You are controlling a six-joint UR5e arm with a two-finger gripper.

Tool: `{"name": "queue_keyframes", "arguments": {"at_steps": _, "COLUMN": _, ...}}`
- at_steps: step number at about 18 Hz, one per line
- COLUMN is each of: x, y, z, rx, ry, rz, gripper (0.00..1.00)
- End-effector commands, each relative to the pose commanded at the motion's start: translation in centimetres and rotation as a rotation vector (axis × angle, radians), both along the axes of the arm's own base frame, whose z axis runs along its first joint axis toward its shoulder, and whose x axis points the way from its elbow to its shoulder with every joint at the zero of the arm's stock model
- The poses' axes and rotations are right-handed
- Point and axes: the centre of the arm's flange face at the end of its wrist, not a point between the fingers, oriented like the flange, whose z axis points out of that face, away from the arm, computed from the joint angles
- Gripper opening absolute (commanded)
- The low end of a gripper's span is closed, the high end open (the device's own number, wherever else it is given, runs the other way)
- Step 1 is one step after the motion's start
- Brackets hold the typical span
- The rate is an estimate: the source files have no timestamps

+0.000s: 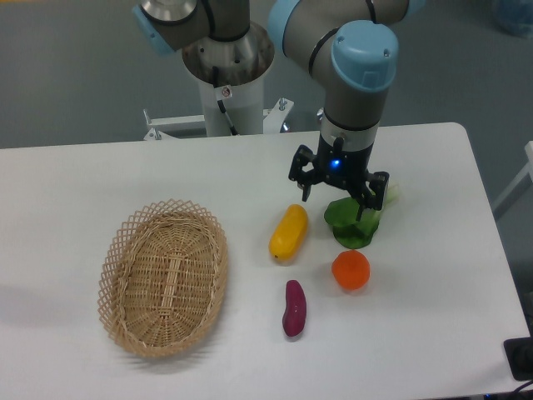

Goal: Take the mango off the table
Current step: 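Move the open gripper from the bok choy over to the yellow mango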

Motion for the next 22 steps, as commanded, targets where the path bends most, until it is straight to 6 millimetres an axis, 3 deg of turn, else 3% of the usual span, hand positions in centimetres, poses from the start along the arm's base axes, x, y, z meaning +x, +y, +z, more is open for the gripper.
{"name": "queue_keyframes", "arguments": {"at_steps": 9, "x": 0.4, "y": -0.4, "z": -1.4, "rx": -0.02, "ry": -0.015, "rz": -0.06, "gripper": 1.0}}
{"name": "queue_keyframes", "arguments": {"at_steps": 16, "x": 2.9, "y": -1.3, "z": -7.0, "rx": -0.048, "ry": -0.04, "rz": -0.2, "gripper": 1.0}}
{"name": "queue_keyframes", "arguments": {"at_steps": 19, "x": 4.1, "y": -2.2, "z": -10.9, "rx": -0.043, "ry": -0.031, "rz": -0.205, "gripper": 1.0}}
{"name": "queue_keyframes", "arguments": {"at_steps": 22, "x": 4.4, "y": -2.3, "z": -11.7, "rx": -0.028, "ry": -0.002, "rz": -0.197, "gripper": 1.0}}
